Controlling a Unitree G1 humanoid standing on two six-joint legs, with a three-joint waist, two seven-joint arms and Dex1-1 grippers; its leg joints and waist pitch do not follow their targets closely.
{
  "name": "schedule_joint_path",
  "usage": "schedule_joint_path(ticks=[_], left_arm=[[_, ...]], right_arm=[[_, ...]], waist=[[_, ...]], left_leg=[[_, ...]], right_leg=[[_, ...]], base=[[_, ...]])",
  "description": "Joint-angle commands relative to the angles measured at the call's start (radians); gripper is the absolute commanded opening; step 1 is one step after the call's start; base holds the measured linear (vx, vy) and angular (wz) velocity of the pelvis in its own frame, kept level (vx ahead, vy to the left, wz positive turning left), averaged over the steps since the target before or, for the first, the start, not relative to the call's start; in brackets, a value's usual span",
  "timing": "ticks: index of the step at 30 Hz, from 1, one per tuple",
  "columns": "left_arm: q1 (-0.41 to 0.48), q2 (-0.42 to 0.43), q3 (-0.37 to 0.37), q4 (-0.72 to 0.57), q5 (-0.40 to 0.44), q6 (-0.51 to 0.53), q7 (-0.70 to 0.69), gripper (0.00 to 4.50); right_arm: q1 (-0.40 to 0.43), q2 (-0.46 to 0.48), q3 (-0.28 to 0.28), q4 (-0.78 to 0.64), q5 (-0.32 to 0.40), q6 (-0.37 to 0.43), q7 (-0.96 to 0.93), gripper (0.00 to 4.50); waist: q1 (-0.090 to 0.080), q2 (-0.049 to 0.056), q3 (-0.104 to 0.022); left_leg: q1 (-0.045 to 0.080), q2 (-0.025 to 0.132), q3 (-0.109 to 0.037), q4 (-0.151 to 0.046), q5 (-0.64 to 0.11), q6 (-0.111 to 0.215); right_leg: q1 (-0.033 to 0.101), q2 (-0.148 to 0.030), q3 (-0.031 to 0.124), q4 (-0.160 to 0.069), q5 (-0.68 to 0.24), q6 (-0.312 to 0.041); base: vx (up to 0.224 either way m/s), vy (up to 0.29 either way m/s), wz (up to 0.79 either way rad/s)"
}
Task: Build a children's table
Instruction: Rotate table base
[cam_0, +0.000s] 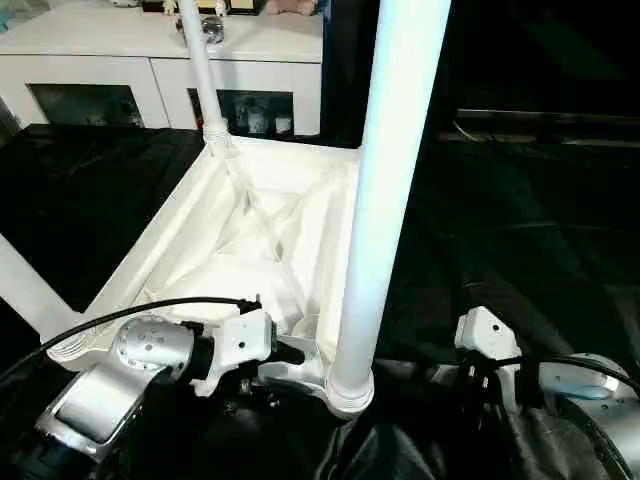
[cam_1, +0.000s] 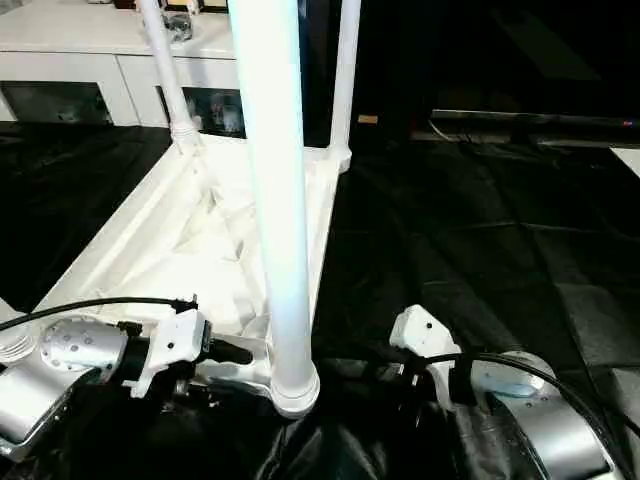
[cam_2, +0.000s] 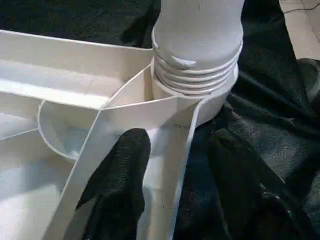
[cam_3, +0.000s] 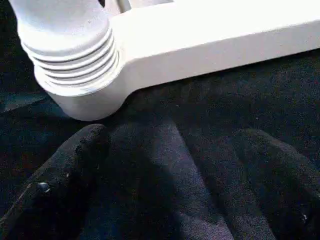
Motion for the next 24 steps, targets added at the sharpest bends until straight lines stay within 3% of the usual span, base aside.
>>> schedule_joint_path(ticks=[1, 20, 21, 24], left_arm=[[-0.018, 0.008, -0.018, 0.01, 0.014, 0.008, -0.012, 1.91], [-0.007, -0.023, -0.009, 0.023, 0.038, 0.03, 0.046, 0.44], [-0.004, -0.021, -0.011, 0.02, 0.04, 0.03, 0.047, 0.44], [0.013, -0.024, -0.004, -0.001, 0.039, 0.051, 0.062, 0.32]], right_arm=[[-0.007, -0.018, 0.006, -0.025, -0.005, -0.004, 0.005, 4.5], [-0.008, -0.016, 0.02, -0.018, -0.022, -0.017, 0.003, 4.5], [-0.008, -0.015, 0.02, -0.019, -0.023, -0.017, 0.002, 4.5], [-0.012, -0.011, 0.019, -0.013, -0.028, -0.026, -0.004, 4.5]], waist=[[0.003, 0.005, -0.046], [0.003, 0.001, -0.045], [0.001, -0.005, -0.045], [-0.002, -0.005, -0.045]], left_leg=[[0.003, 0.1, -0.044, -0.091, -0.13, 0.056], [0.002, 0.1, -0.044, -0.09, -0.131, 0.058], [0.001, 0.1, -0.043, -0.09, -0.131, 0.059], [-0.004, 0.1, -0.047, -0.091, -0.126, 0.062]], right_leg=[[0.039, -0.112, 0.052, -0.064, -0.175, -0.283], [0.039, -0.112, 0.052, -0.066, -0.191, -0.282], [0.04, -0.113, 0.052, -0.067, -0.195, -0.281], [0.043, -0.115, 0.052, -0.065, -0.209, -0.273]], base=[[0.0, 0.0, 0.0], [0.0, 0.0, 0.0], [0.0, 0.0, 0.0], [0.0, 0.0, 0.0]])
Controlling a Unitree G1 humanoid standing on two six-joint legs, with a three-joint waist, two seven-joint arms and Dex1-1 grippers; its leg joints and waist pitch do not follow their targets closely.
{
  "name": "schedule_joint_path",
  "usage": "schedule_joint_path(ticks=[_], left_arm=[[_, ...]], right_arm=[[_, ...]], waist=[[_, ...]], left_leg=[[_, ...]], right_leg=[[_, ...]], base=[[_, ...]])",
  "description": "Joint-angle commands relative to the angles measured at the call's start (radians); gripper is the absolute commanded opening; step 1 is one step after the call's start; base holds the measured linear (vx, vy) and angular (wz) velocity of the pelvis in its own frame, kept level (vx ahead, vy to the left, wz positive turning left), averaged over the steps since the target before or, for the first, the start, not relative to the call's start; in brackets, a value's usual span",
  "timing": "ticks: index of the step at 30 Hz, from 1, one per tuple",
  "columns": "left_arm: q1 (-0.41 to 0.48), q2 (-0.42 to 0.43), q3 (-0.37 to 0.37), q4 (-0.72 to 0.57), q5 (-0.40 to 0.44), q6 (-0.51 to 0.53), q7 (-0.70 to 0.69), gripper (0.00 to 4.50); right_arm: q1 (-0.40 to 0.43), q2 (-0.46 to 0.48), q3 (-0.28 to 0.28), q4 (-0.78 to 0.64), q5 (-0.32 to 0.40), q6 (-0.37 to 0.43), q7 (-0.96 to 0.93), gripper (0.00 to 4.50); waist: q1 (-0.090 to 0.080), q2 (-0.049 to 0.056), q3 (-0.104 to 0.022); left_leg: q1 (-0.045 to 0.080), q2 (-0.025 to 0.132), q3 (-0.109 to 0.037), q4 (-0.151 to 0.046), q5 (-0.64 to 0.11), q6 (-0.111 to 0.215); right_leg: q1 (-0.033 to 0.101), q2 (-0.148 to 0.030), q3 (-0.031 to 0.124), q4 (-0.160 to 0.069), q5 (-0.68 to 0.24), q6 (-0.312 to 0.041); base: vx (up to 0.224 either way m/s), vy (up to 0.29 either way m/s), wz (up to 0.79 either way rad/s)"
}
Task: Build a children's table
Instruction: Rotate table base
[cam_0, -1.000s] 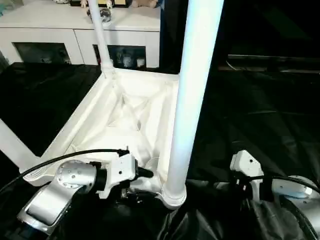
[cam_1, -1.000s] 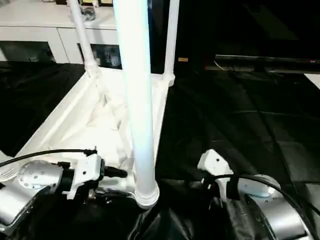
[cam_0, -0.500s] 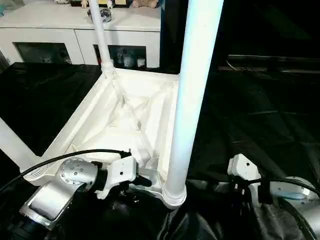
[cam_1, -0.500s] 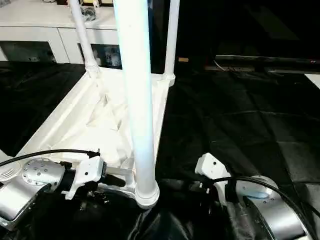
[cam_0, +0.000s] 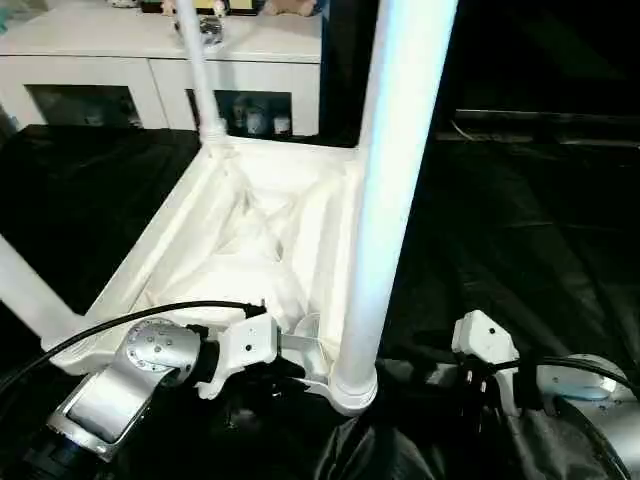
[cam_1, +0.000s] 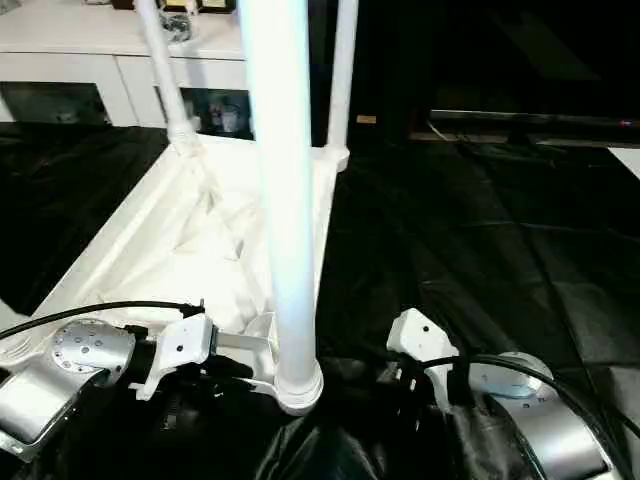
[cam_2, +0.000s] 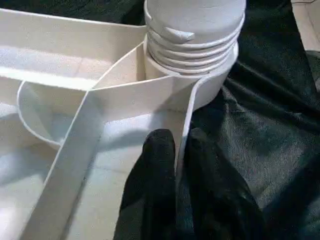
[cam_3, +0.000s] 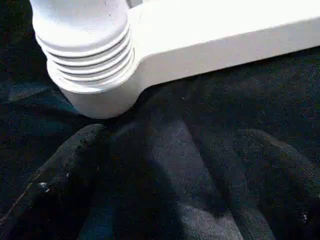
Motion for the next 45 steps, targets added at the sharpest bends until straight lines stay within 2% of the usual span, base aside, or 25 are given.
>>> schedule_joint_path(ticks=[1, 5, 13, 22, 25, 26, 27, 28, 29, 31, 33, 37, 39, 43, 44, 45], left_arm=[[0.022, -0.007, 0.021, -0.026, 0.005, 0.037, 0.056, 0.27], [0.038, -0.035, 0.03, -0.048, 0.021, 0.071, 0.119, 0.11], [0.057, -0.107, 0.026, -0.069, 0.06, 0.109, 0.236, 0.03], [0.023, -0.149, 0.001, -0.031, 0.082, 0.135, 0.277, 0.03], [-0.002, -0.166, -0.013, 0.003, 0.091, 0.15, 0.283, 0.03], [-0.002, -0.166, -0.013, 0.003, 0.091, 0.15, 0.283, 0.03], [-0.018, -0.179, -0.018, 0.026, 0.099, 0.15, 0.289, 0.03], [-0.018, -0.179, -0.018, 0.026, 0.099, 0.15, 0.289, 0.03], [-0.06, -0.21, -0.029, 0.078, 0.112, 0.151, 0.298, 0.03], [-0.086, -0.228, -0.035, 0.109, 0.119, 0.153, 0.304, 0.03], [-0.095, -0.234, -0.037, 0.118, 0.122, 0.153, 0.306, 0.03], [-0.11, -0.243, -0.042, 0.131, 0.125, 0.155, 0.309, 0.03], [-0.118, -0.248, -0.046, 0.14, 0.127, 0.153, 0.309, 0.03], [-0.116, -0.247, -0.047, 0.139, 0.127, 0.147, 0.307, 0.03], [-0.117, -0.249, -0.048, 0.144, 0.128, 0.142, 0.306, 0.0], [-0.117, -0.249, -0.047, 0.145, 0.128, 0.138, 0.306, 0.0]], right_arm=[[-0.015, -0.001, -0.002, -0.007, -0.012, -0.023, -0.008, 4.5], [-0.024, 0.006, -0.007, 0.008, -0.016, -0.034, -0.021, 4.5], [-0.055, 0.038, -0.029, 0.048, -0.019, -0.035, -0.068, 4.5], [-0.098, 0.088, -0.052, 0.082, 0.023, -0.032, -0.099, 4.5], [-0.138, 0.123, -0.044, 0.118, 0.02, -0.043, -0.115, 4.5], [-0.138, 0.123, -0.044, 0.118, 0.02, -0.043, -0.115, 4.5], [-0.155, 0.131, -0.03, 0.133, 0.016, -0.047, -0.105, 4.5], [-0.155, 0.131, -0.03, 0.133, 0.016, -0.047, -0.105, 4.5], [-0.188, 0.148, 0.005, 0.16, 0.004, -0.055, -0.082, 4.5], [-0.211, 0.162, 0.02, 0.184, -0.009, -0.064, -0.082, 4.5], [-0.22, 0.168, 0.024, 0.194, -0.012, -0.067, -0.083, 4.5], [-0.237, 0.18, 0.032, 0.219, -0.014, -0.078, -0.075, 4.5], [-0.25, 0.187, 0.039, 0.235, -0.015, -0.084, -0.066, 4.5], [-0.26, 0.191, 0.04, 0.254, -0.023, -0.089, -0.074, 4.5], [-0.266, 0.196, 0.037, 0.265, -0.022, -0.085, -0.076, 4.22], [-0.271, 0.198, 0.036, 0.274, -0.023, -0.084, -0.079, 4.22]], waist=[[0.003, -0.004, -0.047], [0.001, -0.006, -0.046], [-0.005, -0.01, -0.044], [0.002, -0.009, -0.045], [0.003, -0.009, -0.044], [0.002, -0.009, -0.044], [0.002, -0.012, -0.044], [0.002, -0.011, -0.044], [0.002, -0.015, -0.044], [0.003, -0.015, -0.043], [0.006, -0.016, -0.043], [0.008, -0.018, -0.045], [0.008, -0.016, -0.045], [0.008, -0.016, -0.044], [0.007, -0.016, -0.044], [0.007, -0.018, -0.044]], left_leg=[[-0.004, 0.101, -0.047, -0.09, -0.118, 0.063], [-0.003, 0.1, -0.044, -0.088, -0.104, 0.075], [-0.004, 0.096, -0.045, -0.085, -0.128, 0.075], [-0.003, 0.096, -0.044, -0.085, -0.11, 0.082], [0.001, 0.096, -0.042, -0.084, -0.125, 0.071], [-0.003, 0.094, -0.043, -0.085, -0.128, 0.068], [-0.003, 0.094, -0.043, -0.085, -0.13, 0.067], [-0.003, 0.093, -0.043, -0.085, -0.132, 0.067], [-0.004, 0.094, -0.043, -0.086, -0.138, 0.065], [0.002, 0.091, -0.04, -0.081, -0.156, 0.06], [-0.002, 0.093, -0.043, -0.083, -0.146, 0.055], [-0.001, 0.093, -0.042, -0.083, -0.136, 0.058], [-0.006, 0.094, -0.043, -0.085, -0.123, 0.067], [-0.002, 0.095, -0.042, -0.085, -0.155, 0.06], [-0.003, 0.095, -0.042, -0.086, -0.163, 0.057], [-0.003, 0.095, -0.042, -0.087, -0.164, 0.058]], right_leg=[[0.044, -0.116, 0.051, -0.064, -0.196, -0.275], [0.042, -0.115, 0.051, -0.065, -0.186, -0.281], [0.039, -0.112, 0.051, -0.074, -0.253, -0.267], [0.038, -0.112, 0.051, -0.073, -0.237, -0.261], [0.033, -0.11, 0.051, -0.076, -0.266, -0.259], [0.036, -0.109, 0.05, -0.075, -0.269, -0.259], [0.036, -0.11, 0.05, -0.076, -0.273, -0.255], [0.035, -0.11, 0.05, -0.076, -0.28, -0.254], [0.035, -0.11, 0.05, -0.077, -0.292, -0.248], [0.027, -0.111, 0.051, -0.084, -0.347, -0.238], [0.031, -0.115, 0.052, -0.083, -0.361, -0.228], [0.028, -0.112, 0.052, -0.082, -0.343, -0.228], [0.032, -0.112, 0.05, -0.077, -0.309, -0.24], [0.028, -0.114, 0.049, -0.081, -0.345, -0.235], [0.028, -0.115, 0.048, -0.083, -0.359, -0.23], [0.028, -0.115, 0.047, -0.083, -0.361, -0.229]], base=[[0.0, 0.0, 0.0], [0.0, 0.0, 0.0], [0.0, 0.0, 0.0], [0.0, 0.0, 0.0], [0.0, 0.0, 0.0], [0.0, 0.0, 0.0], [0.0, 0.0, 0.0], [0.0, 0.0, 0.0], [0.0, 0.0, 0.0], [0.0, 0.0, 0.0], [0.0, 0.0, 0.0], [0.0, 0.0, 0.0], [0.0, 0.0, 0.0], [0.0, 0.0, 0.0], [0.0, 0.0, 0.0], [0.0, 0.0, 0.0]])
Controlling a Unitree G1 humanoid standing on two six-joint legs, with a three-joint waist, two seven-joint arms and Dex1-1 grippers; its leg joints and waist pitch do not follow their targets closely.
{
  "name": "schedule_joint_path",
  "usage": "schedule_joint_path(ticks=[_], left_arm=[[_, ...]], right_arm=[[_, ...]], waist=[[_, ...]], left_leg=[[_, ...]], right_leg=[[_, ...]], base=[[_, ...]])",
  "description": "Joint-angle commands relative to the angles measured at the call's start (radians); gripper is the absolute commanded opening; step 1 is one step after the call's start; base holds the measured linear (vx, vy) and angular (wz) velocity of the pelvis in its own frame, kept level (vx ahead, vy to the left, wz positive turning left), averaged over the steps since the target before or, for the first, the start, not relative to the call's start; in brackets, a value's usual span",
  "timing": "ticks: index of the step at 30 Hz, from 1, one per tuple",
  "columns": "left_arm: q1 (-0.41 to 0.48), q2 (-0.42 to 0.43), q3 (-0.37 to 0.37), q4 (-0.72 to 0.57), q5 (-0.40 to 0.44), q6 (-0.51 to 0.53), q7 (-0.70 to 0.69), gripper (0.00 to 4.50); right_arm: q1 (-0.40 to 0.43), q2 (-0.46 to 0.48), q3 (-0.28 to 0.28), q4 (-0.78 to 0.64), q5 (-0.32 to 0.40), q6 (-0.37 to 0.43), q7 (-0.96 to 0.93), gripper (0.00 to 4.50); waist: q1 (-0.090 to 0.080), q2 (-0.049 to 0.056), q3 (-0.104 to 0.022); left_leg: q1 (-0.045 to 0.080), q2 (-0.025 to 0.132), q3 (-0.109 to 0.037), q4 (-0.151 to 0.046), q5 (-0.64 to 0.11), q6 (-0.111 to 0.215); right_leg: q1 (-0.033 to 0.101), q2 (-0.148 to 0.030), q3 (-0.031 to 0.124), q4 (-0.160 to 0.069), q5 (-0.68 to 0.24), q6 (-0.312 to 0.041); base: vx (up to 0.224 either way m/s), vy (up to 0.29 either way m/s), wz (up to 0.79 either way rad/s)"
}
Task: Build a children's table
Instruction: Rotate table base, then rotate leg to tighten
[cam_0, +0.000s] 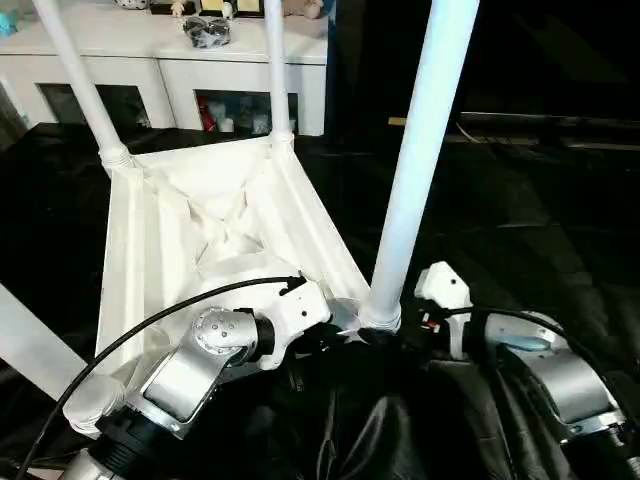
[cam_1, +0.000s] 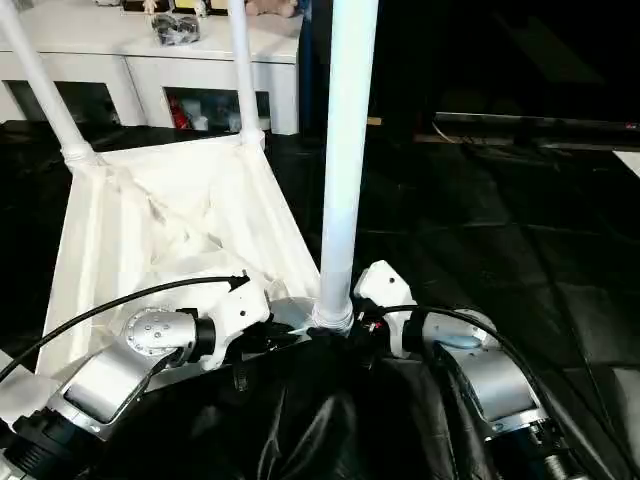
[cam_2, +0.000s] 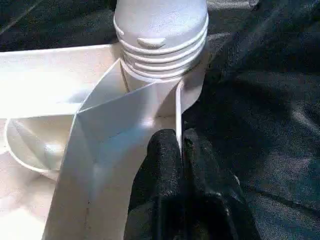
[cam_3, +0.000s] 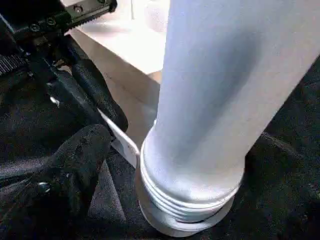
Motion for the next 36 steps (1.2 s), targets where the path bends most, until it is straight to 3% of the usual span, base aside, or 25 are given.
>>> schedule_joint_path(ticks=[1, 13, 25, 29, 31, 33, 35, 36], left_arm=[[0.0, 0.003, -0.005, 0.039, 0.025, 0.0, 0.012, 0.0], [0.015, 0.022, -0.001, 0.024, 0.016, -0.016, -0.006, 0.0], [0.014, 0.014, -0.001, 0.027, 0.015, -0.008, -0.003, 0.0], [-0.01, -0.03, 0.009, 0.053, 0.027, 0.017, 0.056, 0.0], [-0.037, -0.078, 0.015, 0.088, 0.046, 0.028, 0.123, 0.0], [-0.067, -0.136, 0.024, 0.127, 0.064, 0.036, 0.202, 0.0], [-0.094, -0.189, 0.029, 0.16, 0.074, 0.037, 0.26, 0.0], [-0.11, -0.223, 0.029, 0.182, 0.08, 0.031, 0.289, 0.0]], right_arm=[[-0.026, 0.003, -0.002, 0.022, -0.011, -0.004, -0.003, 4.22], [-0.047, 0.024, -0.005, 0.054, 0.005, -0.013, 0.01, 2.97], [-0.02, 0.069, 0.0, 0.069, -0.01, -0.007, -0.049, 2.7], [-0.021, 0.148, -0.018, 0.096, -0.042, 0.007, -0.195, 2.69], [-0.031, 0.214, -0.037, 0.116, -0.049, 0.029, -0.295, 2.69], [-0.046, 0.28, -0.049, 0.135, -0.06, 0.048, -0.389, 2.69], [-0.063, 0.333, -0.039, 0.152, -0.079, 0.052, -0.446, 2.69], [-0.076, 0.368, -0.025, 0.165, -0.096, 0.04, -0.476, 2.69]], waist=[[0.001, -0.014, -0.045], [-0.001, -0.015, -0.043], [-0.007, -0.009, -0.039], [-0.022, -0.01, -0.034], [-0.034, -0.006, -0.034], [-0.037, 0.001, -0.037], [-0.044, 0.0, -0.036], [-0.047, 0.005, -0.041]], left_leg=[[-0.002, 0.094, -0.044, -0.09, -0.17, 0.057], [-0.005, 0.096, -0.046, -0.093, -0.181, 0.051], [-0.005, 0.096, -0.048, -0.097, -0.227, 0.033], [-0.005, 0.091, -0.055, -0.1, -0.292, 0.001], [0.001, 0.089, -0.056, -0.097, -0.328, -0.009], [0.001, 0.089, -0.06, -0.098, -0.332, -0.016], [-0.005, 0.089, -0.061, -0.104, -0.338, -0.022], [-0.003, 0.089, -0.061, -0.101, -0.331, -0.023]], right_leg=[[0.029, -0.109, 0.051, -0.088, -0.368, -0.224], [0.026, -0.111, 0.052, -0.089, -0.388, -0.217], [0.02, -0.11, 0.053, -0.095, -0.438, -0.205], [0.012, -0.11, 0.05, -0.104, -0.55, -0.17], [0.002, -0.109, 0.051, -0.114, -0.608, -0.143], [0.002, -0.108, 0.05, -0.112, -0.591, -0.14], [0.005, -0.106, 0.047, -0.112, -0.574, -0.139], [0.005, -0.109, 0.047, -0.111, -0.541, -0.15]], base=[[0.0, 0.0, 0.0], [0.0, 0.0, 0.0], [0.0, 0.0, 0.0], [0.0, 0.0, 0.0], [0.0, 0.0, 0.0], [0.0, 0.0, 0.0], [0.0, 0.0, 0.0], [0.0, 0.0, 0.0]])
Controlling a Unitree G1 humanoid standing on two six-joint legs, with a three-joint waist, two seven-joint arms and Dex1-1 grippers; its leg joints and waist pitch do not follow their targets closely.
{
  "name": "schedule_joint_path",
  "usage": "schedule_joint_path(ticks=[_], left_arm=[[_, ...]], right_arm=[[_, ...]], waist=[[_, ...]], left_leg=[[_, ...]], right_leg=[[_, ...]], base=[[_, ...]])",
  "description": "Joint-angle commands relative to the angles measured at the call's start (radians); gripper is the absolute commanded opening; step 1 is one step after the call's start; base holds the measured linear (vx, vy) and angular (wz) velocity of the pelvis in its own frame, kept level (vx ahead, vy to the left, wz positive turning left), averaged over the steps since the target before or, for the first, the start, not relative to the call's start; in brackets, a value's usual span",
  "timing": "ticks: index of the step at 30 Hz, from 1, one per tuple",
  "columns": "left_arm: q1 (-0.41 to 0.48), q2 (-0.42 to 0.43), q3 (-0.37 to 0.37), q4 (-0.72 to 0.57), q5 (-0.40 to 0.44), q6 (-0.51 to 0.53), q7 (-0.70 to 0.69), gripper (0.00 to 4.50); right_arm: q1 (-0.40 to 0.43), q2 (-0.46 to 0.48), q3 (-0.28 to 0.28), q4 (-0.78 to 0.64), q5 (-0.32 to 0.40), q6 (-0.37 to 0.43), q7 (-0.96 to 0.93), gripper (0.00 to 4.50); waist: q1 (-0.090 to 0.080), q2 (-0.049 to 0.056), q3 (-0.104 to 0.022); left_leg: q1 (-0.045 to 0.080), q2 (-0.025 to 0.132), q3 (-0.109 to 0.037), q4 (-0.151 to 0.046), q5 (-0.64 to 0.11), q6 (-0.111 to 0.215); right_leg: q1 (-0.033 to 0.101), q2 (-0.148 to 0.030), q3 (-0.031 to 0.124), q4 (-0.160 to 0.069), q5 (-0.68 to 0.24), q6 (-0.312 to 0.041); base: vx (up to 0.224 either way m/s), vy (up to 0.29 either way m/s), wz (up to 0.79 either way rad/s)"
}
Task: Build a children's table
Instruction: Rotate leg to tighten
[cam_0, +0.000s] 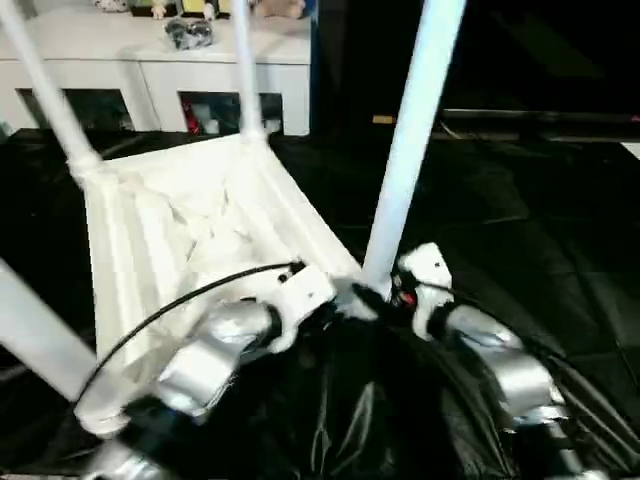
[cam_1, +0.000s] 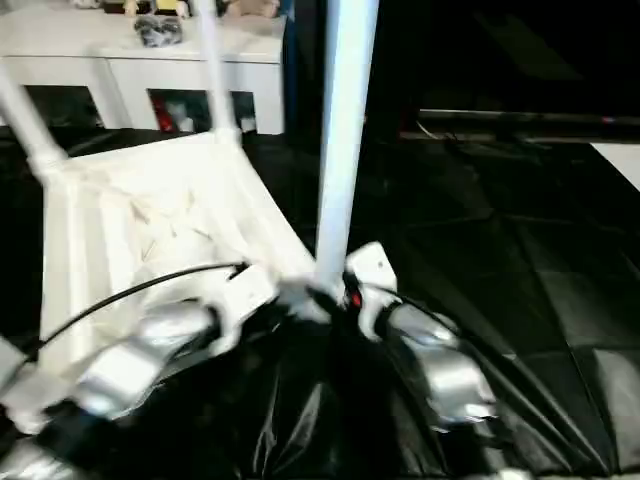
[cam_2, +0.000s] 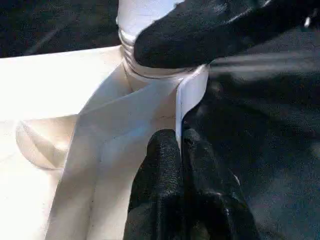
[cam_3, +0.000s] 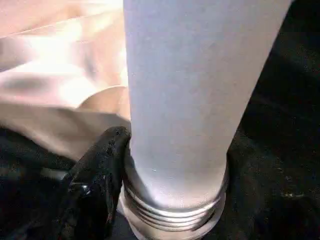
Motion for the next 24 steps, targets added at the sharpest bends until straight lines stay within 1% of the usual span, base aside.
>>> schedule_joint_path(ticks=[1, 2, 4, 5, 7, 8, 9, 10, 11, 12, 13, 14, 15, 16, 18, 19, 20, 21, 22, 23, 24], left_arm=[[-0.037, -0.067, -0.014, 0.045, 0.007, -0.013, 0.081, 0.0], [-0.043, -0.075, -0.018, 0.053, 0.009, -0.021, 0.081, 0.0], [-0.049, -0.08, -0.023, 0.063, 0.014, -0.035, 0.077, 0.0], [-0.051, -0.073, -0.031, 0.069, 0.019, -0.059, 0.059, 0.0], [-0.044, -0.052, -0.037, 0.064, 0.019, -0.093, 0.027, 0.0], [-0.036, -0.036, -0.037, 0.058, 0.016, -0.113, 0.005, 0.0], [-0.029, -0.024, -0.034, 0.054, 0.013, -0.132, -0.013, 0.0], [-0.023, -0.015, -0.032, 0.049, 0.01, -0.14, -0.026, 0.0], [-0.015, -0.003, -0.031, 0.044, 0.007, -0.154, -0.042, 0.0], [-0.012, 0.0, -0.03, 0.042, 0.005, -0.157, -0.047, 0.0], [0.004, 0.022, -0.025, 0.025, -0.009, -0.162, -0.079, 0.0], [0.012, 0.035, -0.024, 0.016, -0.014, -0.167, -0.097, 0.0], [0.032, 0.064, -0.021, -0.009, -0.031, -0.165, -0.139, 0.0], [0.039, 0.073, -0.02, -0.017, -0.037, -0.16, -0.152, 0.0], [0.047, 0.091, -0.023, -0.024, -0.039, -0.171, -0.17, 0.0], [0.059, 0.113, -0.027, -0.031, -0.047, -0.195, -0.204, 0.0], [0.06, 0.117, -0.028, -0.032, -0.048, -0.199, -0.209, 0.0], [0.076, 0.142, -0.031, -0.049, -0.07, -0.219, -0.263, 0.0], [0.087, 0.158, -0.032, -0.065, -0.09, -0.225, -0.306, 0.0], [0.087, 0.158, -0.032, -0.065, -0.09, -0.225, -0.306, 0.0], [0.09, 0.165, -0.033, -0.072, -0.094, -0.223, -0.321, 0.0]], right_arm=[[-0.015, 0.071, 0.073, 0.026, -0.018, 0.006, -0.029, 2.69], [-0.02, 0.084, 0.08, 0.028, -0.018, -0.001, -0.028, 2.69], [-0.023, 0.097, 0.087, 0.029, -0.019, -0.01, -0.027, 2.69], [-0.024, 0.098, 0.089, 0.023, -0.007, -0.026, -0.002, 2.69], [-0.021, 0.088, 0.078, 0.008, 0.018, -0.035, 0.038, 3.38], [-0.019, 0.076, 0.065, -0.006, 0.04, -0.028, 0.068, 3.38], [-0.018, 0.066, 0.054, -0.016, 0.058, -0.018, 0.096, 3.41], [-0.018, 0.055, 0.049, -0.023, 0.065, -0.016, 0.115, 3.6], [-0.019, 0.039, 0.044, -0.028, 0.071, -0.011, 0.134, 3.6], [-0.019, 0.033, 0.044, -0.03, 0.071, -0.01, 0.141, 3.6], [-0.018, -0.009, 0.05, -0.043, 0.073, -0.004, 0.189, 3.84], [-0.016, -0.033, 0.054, -0.049, 0.074, -0.002, 0.216, 3.91], [-0.01, -0.087, 0.063, -0.068, 0.085, 0.006, 0.289, 3.91], [-0.007, -0.106, 0.066, -0.075, 0.09, 0.009, 0.315, 3.91], [-0.002, -0.132, 0.069, -0.087, 0.102, 0.021, 0.357, 3.91], [0.009, -0.174, 0.077, -0.116, 0.131, 0.056, 0.436, 3.91], [0.011, -0.179, 0.078, -0.12, 0.135, 0.061, 0.448, 3.91], [0.02, -0.228, 0.093, -0.139, 0.141, 0.068, 0.519, 3.91], [0.023, -0.257, 0.101, -0.148, 0.144, 0.067, 0.563, 3.91], [0.023, -0.257, 0.101, -0.148, 0.144, 0.067, 0.563, 3.91], [0.022, -0.266, 0.104, -0.151, 0.146, 0.066, 0.58, 3.91]], waist=[[-0.005, -0.001, -0.043], [-0.004, 0.002, -0.044], [-0.004, 0.003, -0.045], [-0.004, 0.003, -0.046], [-0.001, 0.003, -0.047], [0.001, 0.0, -0.049], [0.004, -0.001, -0.05], [0.006, 0.0, -0.052], [0.008, 0.001, -0.054], [0.011, -0.001, -0.055], [0.015, -0.003, -0.057], [0.017, -0.003, -0.058], [0.021, 0.0, -0.06], [0.026, 0.0, -0.059], [0.028, 0.001, -0.059], [0.031, 0.001, -0.058], [0.039, 0.002, -0.057], [0.039, -0.013, -0.057], [0.048, -0.009, -0.055], [0.05, -0.006, -0.055], [0.05, -0.006, -0.054]], left_leg=[[0.0, 0.09, -0.059, -0.102, -0.311, -0.02], [0.0, 0.092, -0.059, -0.102, -0.305, -0.017], [-0.006, 0.095, -0.055, -0.104, -0.271, 0.002], [-0.007, 0.096, -0.055, -0.104, -0.265, 0.006], [-0.007, 0.096, -0.052, -0.103, -0.25, 0.018], [-0.008, 0.096, -0.049, -0.101, -0.231, 0.03], [-0.009, 0.097, -0.048, -0.099, -0.214, 0.045], [-0.011, 0.098, -0.047, -0.099, -0.189, 0.057], [-0.011, 0.099, -0.046, -0.098, -0.169, 0.064], [-0.009, 0.101, -0.042, -0.096, -0.134, 0.076], [-0.011, 0.102, -0.041, -0.095, -0.095, 0.09], [-0.013, 0.102, -0.041, -0.094, -0.079, 0.099], [-0.014, 0.103, -0.04, -0.093, -0.053, 0.112], [-0.013, 0.104, -0.039, -0.092, -0.049, 0.125], [-0.01, 0.104, -0.038, -0.092, -0.049, 0.133], [-0.009, 0.105, -0.037, -0.092, -0.049, 0.137], [-0.007, 0.108, -0.038, -0.094, -0.053, 0.137], [-0.007, 0.108, -0.036, -0.094, -0.057, 0.138], [-0.006, 0.109, -0.037, -0.095, -0.061, 0.134], [-0.005, 0.11, -0.037, -0.095, -0.066, 0.13], [-0.003, 0.11, -0.036, -0.096, -0.07, 0.127]], right_leg=[[0.013, -0.107, 0.052, -0.102, -0.491, -0.171], [0.014, -0.107, 0.052, -0.099, -0.465, -0.18], [0.021, -0.111, 0.054, -0.094, -0.379, -0.21], [0.024, -0.112, 0.053, -0.093, -0.364, -0.217], [0.026, -0.112, 0.053, -0.091, -0.332, -0.23], [0.03, -0.115, 0.054, -0.089, -0.316, -0.235], [0.033, -0.118, 0.053, -0.088, -0.306, -0.24], [0.036, -0.119, 0.049, -0.087, -0.289, -0.244], [0.037, -0.119, 0.048, -0.085, -0.27, -0.247], [0.036, -0.118, 0.045, -0.081, -0.225, -0.257], [0.041, -0.118, 0.042, -0.074, -0.177, -0.269], [0.045, -0.121, 0.041, -0.07, -0.154, -0.274], [0.047, -0.121, 0.039, -0.065, -0.117, -0.283], [0.047, -0.119, 0.037, -0.062, -0.086, -0.291], [0.045, -0.118, 0.037, -0.062, -0.077, -0.295], [0.046, -0.118, 0.035, -0.063, -0.078, -0.297], [0.047, -0.118, 0.035, -0.062, -0.091, -0.293], [0.046, -0.117, 0.034, -0.064, -0.1, -0.29], [0.046, -0.12, 0.034, -0.062, -0.122, -0.285], [0.045, -0.12, 0.035, -0.062, -0.133, -0.283], [0.042, -0.12, 0.035, -0.063, -0.14, -0.282]], base=[[0.0, 0.0, 0.0], [0.0, 0.0, 0.0], [0.0, 0.0, 0.0], [0.0, 0.0, 0.0], [0.0, 0.0, 0.0], [0.0, 0.0, 0.0], [0.0, 0.0, 0.0], [0.0, 0.0, 0.0], [0.0, 0.0, 0.0], [0.0, 0.0, 0.0], [0.0, 0.0, 0.0], [0.0, 0.0, 0.0], [0.0, 0.0, 0.0], [0.0, 0.0, 0.0], [0.0, 0.0, 0.0], [0.0, 0.0, 0.0], [0.0, 0.0, 0.0], [0.0, 0.0, 0.0], [0.0, 0.0, 0.0], [0.0, 0.0, 0.0], [0.0, 0.0, 0.0]])
